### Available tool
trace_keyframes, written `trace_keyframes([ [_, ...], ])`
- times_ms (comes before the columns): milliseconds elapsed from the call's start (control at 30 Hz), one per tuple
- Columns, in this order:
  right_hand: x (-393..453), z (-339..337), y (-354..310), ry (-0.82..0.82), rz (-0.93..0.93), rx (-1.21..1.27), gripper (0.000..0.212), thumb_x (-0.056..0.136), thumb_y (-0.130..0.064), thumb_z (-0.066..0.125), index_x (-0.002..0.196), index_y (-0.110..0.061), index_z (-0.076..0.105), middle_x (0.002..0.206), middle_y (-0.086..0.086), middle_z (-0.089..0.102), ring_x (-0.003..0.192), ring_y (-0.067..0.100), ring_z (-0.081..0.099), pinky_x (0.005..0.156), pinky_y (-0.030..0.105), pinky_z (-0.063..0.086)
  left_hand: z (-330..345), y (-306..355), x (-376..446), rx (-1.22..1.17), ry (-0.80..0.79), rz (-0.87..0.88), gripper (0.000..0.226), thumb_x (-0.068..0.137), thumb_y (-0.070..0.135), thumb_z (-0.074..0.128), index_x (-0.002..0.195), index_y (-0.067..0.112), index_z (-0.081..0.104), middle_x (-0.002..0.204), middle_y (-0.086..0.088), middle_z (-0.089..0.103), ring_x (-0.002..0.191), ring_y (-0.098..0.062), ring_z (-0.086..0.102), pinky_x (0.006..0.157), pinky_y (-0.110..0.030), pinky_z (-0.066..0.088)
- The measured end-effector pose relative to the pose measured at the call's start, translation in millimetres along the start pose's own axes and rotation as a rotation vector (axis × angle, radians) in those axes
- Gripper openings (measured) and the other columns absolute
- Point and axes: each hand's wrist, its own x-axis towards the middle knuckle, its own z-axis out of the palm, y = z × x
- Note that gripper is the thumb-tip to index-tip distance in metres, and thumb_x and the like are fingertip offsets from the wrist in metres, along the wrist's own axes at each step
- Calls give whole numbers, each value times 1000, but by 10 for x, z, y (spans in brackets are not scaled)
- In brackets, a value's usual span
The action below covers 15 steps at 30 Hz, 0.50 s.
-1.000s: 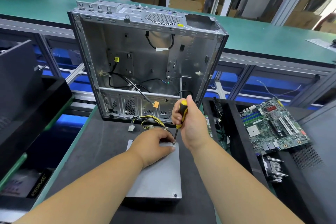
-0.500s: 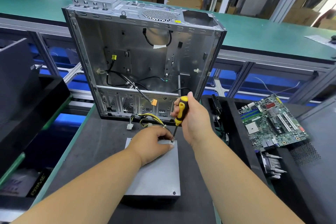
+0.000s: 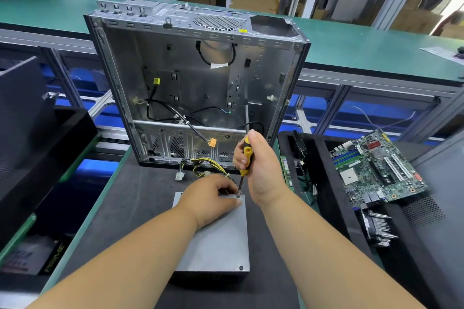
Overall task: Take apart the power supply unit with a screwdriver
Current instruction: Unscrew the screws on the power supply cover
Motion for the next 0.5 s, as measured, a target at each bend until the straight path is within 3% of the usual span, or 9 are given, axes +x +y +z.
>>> trace_keyframes([
  [100, 79, -22, -10, 26, 56, 5, 34, 105, -27, 35, 74, -14, 40, 56, -1, 31, 50, 13, 22, 54, 29, 17, 19, 28, 19, -34, 17, -41, 10, 74, 45, 77, 79, 39, 70, 91, 20, 66, 88, 3, 60, 84, -29, 51],
  [167, 119, -27, -13, 8, 69, 6, 37, 103, -26, 35, 70, -11, 40, 50, -2, 29, 46, 13, 19, 49, 24, 17, 22, 40, 24, -38, 22, -37, 7, 75, 41, 77, 76, 39, 71, 88, 20, 66, 86, 1, 61, 84, -32, 52],
  [300, 150, -20, -55, -122, 68, -25, 25, 79, -27, 41, 62, -9, 36, 43, -2, 22, 42, 11, 15, 42, 19, 19, 22, 27, 31, -27, 29, -44, 7, 76, 39, 77, 75, 39, 71, 85, 22, 66, 85, 2, 60, 83, -35, 53],
  [367, 163, -56, -78, -164, 74, -22, 23, 77, -26, 40, 62, -10, 36, 42, -1, 22, 42, 12, 14, 45, 21, 16, 29, 17, 38, -38, 26, -51, 7, 75, 40, 78, 76, 39, 71, 84, 24, 66, 84, 3, 61, 83, -34, 53],
  [433, 163, -111, -90, -153, 92, -1, 25, 82, -28, 41, 66, -9, 40, 46, 1, 27, 43, 14, 19, 50, 28, 16, 37, 7, 43, -46, 29, -49, 7, 75, 41, 78, 75, 41, 72, 84, 24, 66, 85, 2, 61, 83, -34, 53],
  [500, 149, -170, -92, -119, 100, -10, 25, 86, -31, 46, 72, -11, 46, 56, 4, 40, 50, 18, 33, 56, 31, 29, 38, 2, 46, -51, 35, -45, 8, 76, 41, 79, 74, 43, 71, 85, 23, 66, 86, 3, 60, 84, -34, 53],
])
